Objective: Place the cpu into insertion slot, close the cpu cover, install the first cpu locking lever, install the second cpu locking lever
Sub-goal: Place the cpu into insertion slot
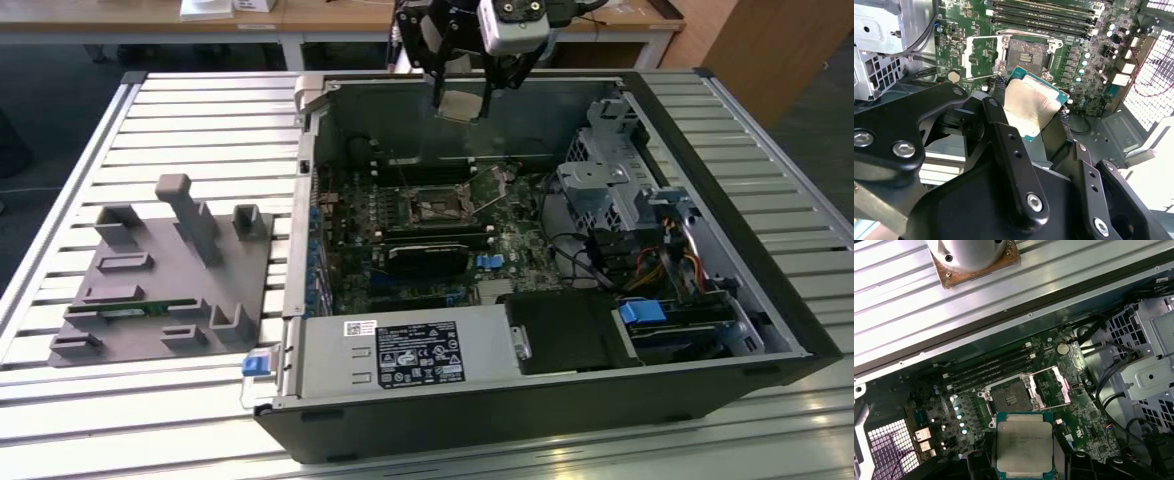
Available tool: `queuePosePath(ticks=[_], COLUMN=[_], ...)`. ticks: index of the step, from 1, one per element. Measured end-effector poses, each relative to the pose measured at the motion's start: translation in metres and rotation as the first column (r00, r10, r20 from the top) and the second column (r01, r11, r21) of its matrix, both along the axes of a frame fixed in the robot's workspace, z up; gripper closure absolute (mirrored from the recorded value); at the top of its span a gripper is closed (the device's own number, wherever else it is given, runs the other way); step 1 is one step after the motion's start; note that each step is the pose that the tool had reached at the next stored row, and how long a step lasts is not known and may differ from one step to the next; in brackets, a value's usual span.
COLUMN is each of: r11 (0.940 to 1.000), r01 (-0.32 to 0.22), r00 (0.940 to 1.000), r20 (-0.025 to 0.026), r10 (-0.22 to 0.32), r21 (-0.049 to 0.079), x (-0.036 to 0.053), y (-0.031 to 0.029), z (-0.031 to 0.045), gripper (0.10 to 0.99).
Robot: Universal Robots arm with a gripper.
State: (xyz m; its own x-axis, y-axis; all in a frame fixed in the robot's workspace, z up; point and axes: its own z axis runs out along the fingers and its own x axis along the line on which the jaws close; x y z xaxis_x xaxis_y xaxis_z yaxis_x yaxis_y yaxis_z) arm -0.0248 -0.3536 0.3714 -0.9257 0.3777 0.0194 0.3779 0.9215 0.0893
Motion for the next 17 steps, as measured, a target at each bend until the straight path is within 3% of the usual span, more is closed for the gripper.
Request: queuePosePath(ticks=[17], r11=[0.9961], r01=[0.088], r00=[0.9961], r20=[0.0000], r10=[-0.088], r21=[0.000], x=[0.0000], y=[0.0000], z=[0.0000], gripper=[0.545])
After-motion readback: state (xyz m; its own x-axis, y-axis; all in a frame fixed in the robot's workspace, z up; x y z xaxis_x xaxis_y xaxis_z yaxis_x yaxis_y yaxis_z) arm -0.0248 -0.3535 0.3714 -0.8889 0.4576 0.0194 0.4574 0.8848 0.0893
